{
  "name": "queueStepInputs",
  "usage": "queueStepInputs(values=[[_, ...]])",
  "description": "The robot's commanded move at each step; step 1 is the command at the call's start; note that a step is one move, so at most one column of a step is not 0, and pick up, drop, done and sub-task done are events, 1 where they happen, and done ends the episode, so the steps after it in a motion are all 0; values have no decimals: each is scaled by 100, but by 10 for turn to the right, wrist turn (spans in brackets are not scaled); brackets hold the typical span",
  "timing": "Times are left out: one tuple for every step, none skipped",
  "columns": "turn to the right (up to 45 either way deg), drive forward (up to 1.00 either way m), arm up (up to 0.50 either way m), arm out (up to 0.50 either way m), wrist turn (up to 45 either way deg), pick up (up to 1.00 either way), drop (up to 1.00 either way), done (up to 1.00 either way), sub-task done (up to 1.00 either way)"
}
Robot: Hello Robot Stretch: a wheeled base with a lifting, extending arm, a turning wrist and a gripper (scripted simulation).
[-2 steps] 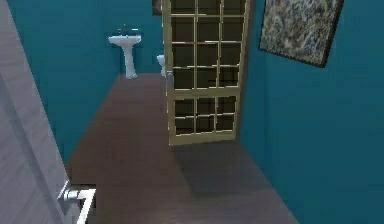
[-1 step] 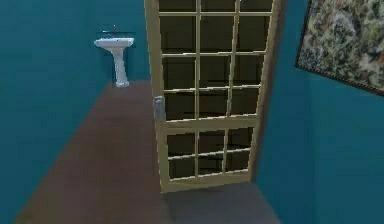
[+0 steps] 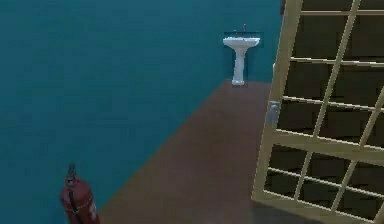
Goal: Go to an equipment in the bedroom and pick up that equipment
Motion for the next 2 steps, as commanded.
queueStepInputs(values=[[0,100,0,0,0,0,0,0,0],[-60,0,0,0,0,0,0,0,0]])
